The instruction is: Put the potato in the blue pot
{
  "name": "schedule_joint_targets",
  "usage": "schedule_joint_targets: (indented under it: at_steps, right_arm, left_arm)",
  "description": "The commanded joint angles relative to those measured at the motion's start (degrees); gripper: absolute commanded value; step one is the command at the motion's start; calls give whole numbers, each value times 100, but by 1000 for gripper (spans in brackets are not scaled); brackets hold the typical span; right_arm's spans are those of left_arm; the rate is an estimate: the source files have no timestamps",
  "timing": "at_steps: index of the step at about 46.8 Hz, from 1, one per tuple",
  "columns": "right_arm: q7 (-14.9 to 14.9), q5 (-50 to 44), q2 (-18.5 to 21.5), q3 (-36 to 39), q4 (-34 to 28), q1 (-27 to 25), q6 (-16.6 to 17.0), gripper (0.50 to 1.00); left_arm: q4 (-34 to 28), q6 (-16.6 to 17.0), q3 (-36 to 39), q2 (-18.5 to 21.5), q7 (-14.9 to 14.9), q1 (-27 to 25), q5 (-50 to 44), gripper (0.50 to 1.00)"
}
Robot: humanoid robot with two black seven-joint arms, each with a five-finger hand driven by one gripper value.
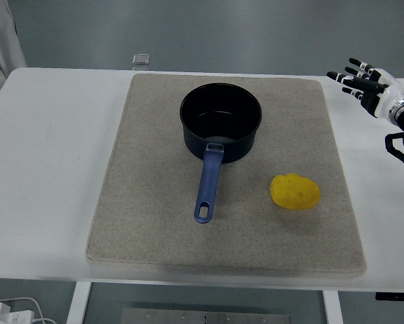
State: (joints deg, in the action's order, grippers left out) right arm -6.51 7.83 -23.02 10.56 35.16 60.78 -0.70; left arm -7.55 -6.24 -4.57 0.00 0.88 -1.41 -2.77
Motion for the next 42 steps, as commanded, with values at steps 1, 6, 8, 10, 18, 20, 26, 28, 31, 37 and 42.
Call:
schedule_joint_targets:
  at_steps: [1, 6, 8, 10, 18, 20, 26, 28, 31, 37, 42]
  right_arm:
    - [-8, 0, -1, 8, 8, 4, -9, 964]
    - [1, 0, -1, 8, 8, 4, -9, 966]
    - [-8, 0, -1, 8, 8, -5, -9, 966]
    - [-8, 0, -1, 8, 8, 4, -9, 966]
    - [-8, 0, -9, 8, 8, 4, 9, 966]
    - [1, 0, -18, 7, 8, 4, 9, 966]
    - [-8, -9, -18, -1, 8, -5, 9, 966]
    - [-8, -9, -9, -1, 8, -5, 9, 966]
    - [-8, -9, -1, -10, -1, -5, 9, 966]
    - [-8, -44, 26, -19, -1, -14, -18, 964]
    - [-8, -44, 17, -28, -1, -5, -35, 966]
  left_arm:
    - [8, 0, -8, 0, 0, 0, -4, 1000]
    - [26, 0, -61, 0, 105, 0, -65, 1000]
    - [26, 0, -17, 0, 79, -53, -30, 1000]
    - [17, 0, -44, 0, 79, -53, -30, 1000]
    - [35, 0, -17, 0, 79, 9, -21, 1000]
    - [35, 0, -9, 0, 79, 9, -30, 1000]
    - [17, 0, -8, 0, 79, 9, -21, 1000]
    - [17, 0, -8, 0, 79, 9, -21, 1000]
    - [26, 0, -8, 0, 79, 9, -21, 1000]
    - [26, 0, -8, 0, 79, 9, -21, 1000]
    - [26, 0, -8, 0, 79, 9, -21, 1000]
